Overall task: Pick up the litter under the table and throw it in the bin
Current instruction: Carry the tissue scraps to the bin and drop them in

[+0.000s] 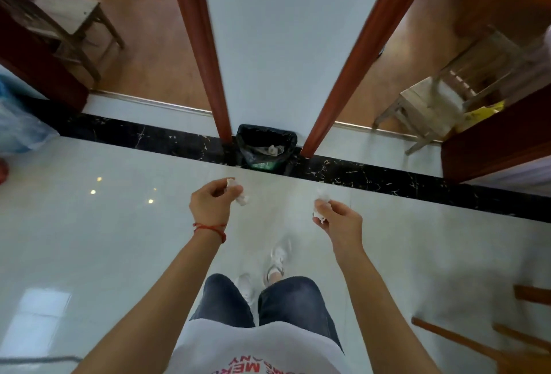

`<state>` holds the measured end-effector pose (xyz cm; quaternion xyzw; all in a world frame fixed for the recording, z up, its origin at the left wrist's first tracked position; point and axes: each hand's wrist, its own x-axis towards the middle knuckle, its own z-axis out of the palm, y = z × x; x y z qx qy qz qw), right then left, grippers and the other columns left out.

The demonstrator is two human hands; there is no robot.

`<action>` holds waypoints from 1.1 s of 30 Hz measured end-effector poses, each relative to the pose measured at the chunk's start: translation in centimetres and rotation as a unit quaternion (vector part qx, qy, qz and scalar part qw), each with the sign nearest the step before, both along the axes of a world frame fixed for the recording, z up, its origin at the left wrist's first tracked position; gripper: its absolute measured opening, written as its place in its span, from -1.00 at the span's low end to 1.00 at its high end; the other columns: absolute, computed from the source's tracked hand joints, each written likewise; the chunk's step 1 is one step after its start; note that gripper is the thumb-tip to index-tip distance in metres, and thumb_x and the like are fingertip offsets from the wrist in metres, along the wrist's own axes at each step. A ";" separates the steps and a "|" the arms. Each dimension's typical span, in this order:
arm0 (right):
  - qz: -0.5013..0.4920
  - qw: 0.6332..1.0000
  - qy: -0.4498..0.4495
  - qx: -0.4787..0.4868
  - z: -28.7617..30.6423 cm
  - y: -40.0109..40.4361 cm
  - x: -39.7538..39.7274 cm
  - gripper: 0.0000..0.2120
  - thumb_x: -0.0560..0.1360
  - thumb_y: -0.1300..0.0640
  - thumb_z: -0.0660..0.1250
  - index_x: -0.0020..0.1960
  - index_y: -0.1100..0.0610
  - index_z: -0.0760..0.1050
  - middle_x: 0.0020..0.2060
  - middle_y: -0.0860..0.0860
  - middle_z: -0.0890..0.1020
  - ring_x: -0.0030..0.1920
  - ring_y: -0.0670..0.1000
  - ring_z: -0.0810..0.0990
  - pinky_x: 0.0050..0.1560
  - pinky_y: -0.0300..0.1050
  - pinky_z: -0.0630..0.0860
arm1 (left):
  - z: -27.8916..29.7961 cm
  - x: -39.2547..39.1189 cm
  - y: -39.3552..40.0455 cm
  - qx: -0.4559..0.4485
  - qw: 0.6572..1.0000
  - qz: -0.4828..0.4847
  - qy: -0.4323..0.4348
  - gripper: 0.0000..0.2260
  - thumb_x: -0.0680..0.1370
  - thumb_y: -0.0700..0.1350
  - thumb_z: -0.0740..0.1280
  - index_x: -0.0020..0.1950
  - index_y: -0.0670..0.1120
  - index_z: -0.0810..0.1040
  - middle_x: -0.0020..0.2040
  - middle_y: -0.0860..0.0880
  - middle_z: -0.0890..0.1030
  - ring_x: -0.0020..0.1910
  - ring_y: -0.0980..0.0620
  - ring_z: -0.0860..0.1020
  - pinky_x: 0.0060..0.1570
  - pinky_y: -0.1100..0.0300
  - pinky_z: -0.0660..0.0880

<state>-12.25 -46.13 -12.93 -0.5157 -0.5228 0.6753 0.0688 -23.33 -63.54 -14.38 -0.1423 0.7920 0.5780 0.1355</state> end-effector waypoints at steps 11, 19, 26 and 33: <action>0.047 0.998 -0.027 -0.039 -3.4 7.4 -11.9 -0.98 0.42 0.27 0.41 -0.17 0.20 0.57 -0.29 0.04 0.58 -0.26 -0.05 0.55 -0.21 -0.27 0.59 | -3.2 -9.6 6.8 -0.038 0.999 0.010 -0.026 -0.80 0.32 -0.11 0.40 -0.15 -0.20 0.65 -0.16 -0.09 0.68 -0.06 0.09 0.61 -0.10 0.37 0.45; 0.100 0.992 -0.079 0.015 -8.8 10.8 -17.5 -0.78 0.41 0.27 0.38 -0.12 0.46 0.50 -0.21 0.41 0.50 -0.25 0.03 0.50 -0.29 -0.35 0.59 | -8.2 -14.7 10.9 -0.064 0.996 0.014 -0.053 -0.85 0.33 -0.14 0.43 -0.15 -0.16 0.67 -0.17 -0.05 0.68 -0.09 0.03 0.61 -0.01 0.15 0.54; 0.068 0.993 -0.100 0.002 -15.8 12.4 -20.7 -0.90 0.40 0.26 0.41 -0.21 0.33 0.58 -0.37 0.09 0.55 -0.35 -0.03 0.52 -0.16 -0.15 0.62 | -15.0 -18.7 14.2 -0.083 0.993 0.006 -0.081 -0.84 0.36 -0.21 0.44 -0.07 -0.17 0.65 -0.18 -0.01 0.63 -0.16 0.05 0.57 -0.06 0.21 0.46; 0.076 0.991 -0.109 0.017 -21.6 13.3 -23.5 -0.78 0.41 0.23 0.40 -0.34 -0.02 0.51 -0.37 -0.02 0.59 -0.35 -0.04 0.58 -0.17 -0.15 0.61 | -21.9 -22.1 15.6 -0.094 0.988 0.017 -0.120 -0.86 0.35 -0.18 0.46 -0.11 -0.10 0.66 -0.20 -0.04 0.64 -0.09 -0.06 0.60 0.03 0.08 0.52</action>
